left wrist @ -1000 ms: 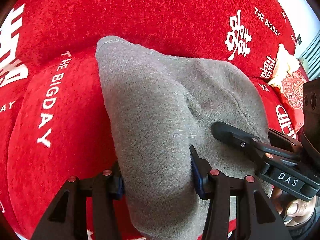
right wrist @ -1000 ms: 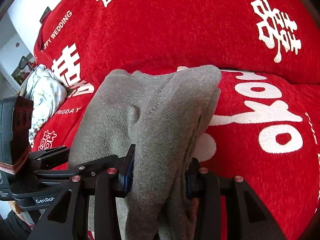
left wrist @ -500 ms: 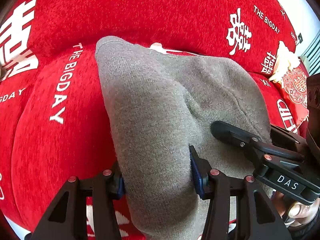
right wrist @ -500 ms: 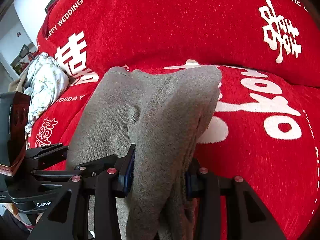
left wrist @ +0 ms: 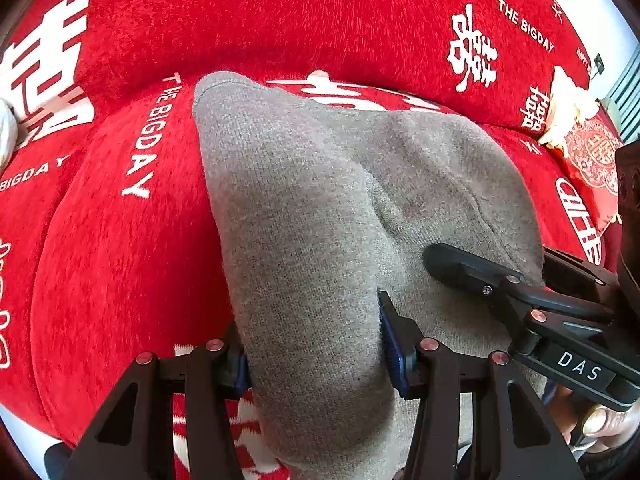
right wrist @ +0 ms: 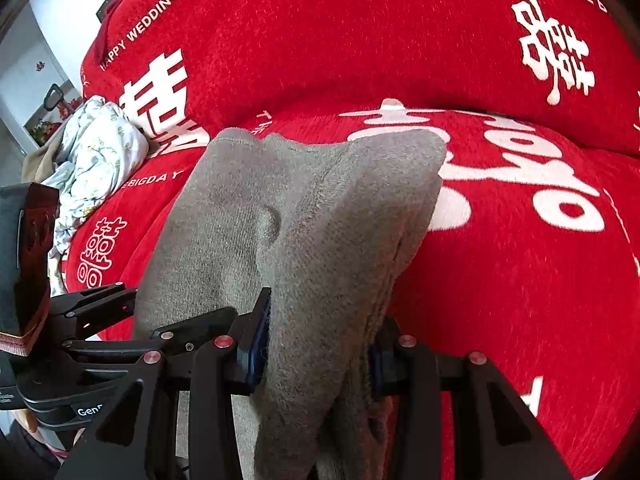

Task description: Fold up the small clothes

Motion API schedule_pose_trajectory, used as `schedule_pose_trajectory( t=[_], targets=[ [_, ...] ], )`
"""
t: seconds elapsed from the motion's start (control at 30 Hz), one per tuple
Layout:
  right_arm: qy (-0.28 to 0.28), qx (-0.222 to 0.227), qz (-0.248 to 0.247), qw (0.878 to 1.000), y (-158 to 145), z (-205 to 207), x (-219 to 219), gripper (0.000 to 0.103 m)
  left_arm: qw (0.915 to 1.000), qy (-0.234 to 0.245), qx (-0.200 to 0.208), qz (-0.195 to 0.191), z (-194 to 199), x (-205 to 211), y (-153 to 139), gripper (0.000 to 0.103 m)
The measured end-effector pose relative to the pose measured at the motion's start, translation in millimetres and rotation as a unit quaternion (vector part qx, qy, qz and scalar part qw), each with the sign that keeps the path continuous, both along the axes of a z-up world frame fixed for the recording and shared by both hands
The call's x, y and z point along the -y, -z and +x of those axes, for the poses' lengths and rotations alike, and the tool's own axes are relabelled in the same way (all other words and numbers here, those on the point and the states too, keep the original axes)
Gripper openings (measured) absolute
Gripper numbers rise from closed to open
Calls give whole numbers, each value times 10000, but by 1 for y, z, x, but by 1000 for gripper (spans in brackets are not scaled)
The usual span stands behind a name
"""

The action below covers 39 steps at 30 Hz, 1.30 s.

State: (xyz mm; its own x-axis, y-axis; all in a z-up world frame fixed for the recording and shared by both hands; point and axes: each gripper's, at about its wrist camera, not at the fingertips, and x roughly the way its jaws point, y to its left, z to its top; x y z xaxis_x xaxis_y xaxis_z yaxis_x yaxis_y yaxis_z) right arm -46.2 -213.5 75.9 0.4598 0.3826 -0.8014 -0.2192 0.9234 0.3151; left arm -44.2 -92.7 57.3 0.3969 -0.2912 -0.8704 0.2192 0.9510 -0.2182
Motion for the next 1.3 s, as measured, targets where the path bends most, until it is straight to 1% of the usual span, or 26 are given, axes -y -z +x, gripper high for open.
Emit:
schedule_pose_trajectory(
  t=[0.33, 0.53, 0.6, 0.63, 0.67, 0.73, 0.77, 0.83, 0.93, 1.0, 1.03, 1.07, 1.1, 1.13, 1.2, 1.23, 1.27, 1.3],
  targets=[
    [19, 58, 149, 9999, 6, -27, -4, 43, 9999, -39, 79, 68, -25, -6, 3, 53],
    [41, 83, 250, 9996, 9, -35, 0, 43, 9996, -36, 209, 190, -36, -6, 2, 53],
    [42, 78, 272, 9996, 12, -35, 2, 45, 9993, -23, 275, 239, -41, -6, 3, 53],
    [54, 62, 284, 9996, 14, -35, 4, 46, 9993, -22, 287, 243, -43, -6, 3, 54],
    [79, 42, 281, 9996, 16, -35, 6, 51, 9993, -35, 285, 243, -43, -7, 4, 56],
    [198, 28, 197, 9996, 19, -34, 12, 60, 9988, -133, 298, 369, -45, -9, 4, 68],
    [318, 58, 131, 9994, 19, -35, 18, 60, 9982, -173, 341, 463, -46, -10, 2, 71],
    [495, 134, 216, 9985, 16, -39, 30, 60, 9972, -214, 450, 557, -50, -12, -4, 71],
    [666, 457, 317, 9962, 0, -48, 44, 60, 9938, -346, 849, 631, -54, -16, -24, 71],
    [517, 632, 481, 9955, -9, -49, 44, 64, 9923, -506, 942, 626, -44, -21, -30, 72],
    [415, 680, 498, 9956, -12, -47, 41, 66, 9921, -571, 897, 671, -37, -22, -30, 72],
    [280, 693, 504, 9959, -12, -43, 35, 68, 9911, -656, 811, 828, -24, -23, -27, 72],
    [158, 657, 541, 9962, -10, -38, 30, 68, 9904, -699, 747, 935, -16, -22, -24, 72],
    [19, 524, 616, 9967, -4, -29, 24, 68, 9906, -725, 591, 998, -2, -23, -16, 72],
    [-48, 256, 736, 9969, 9, -15, 18, 68, 9923, -711, 421, 927, 9, -23, -7, 72],
    [-43, 150, 781, 9968, 15, -10, 18, 68, 9926, -691, 384, 927, 14, -22, -4, 74],
    [4, 42, 813, 9967, 23, -3, 18, 68, 9916, -693, 419, 1007, 18, -20, -2, 78],
    [50, 10, 808, 9967, 28, 2, 19, 68, 9891, -736, 492, 1176, 21, -18, 1, 89]
  ],
)
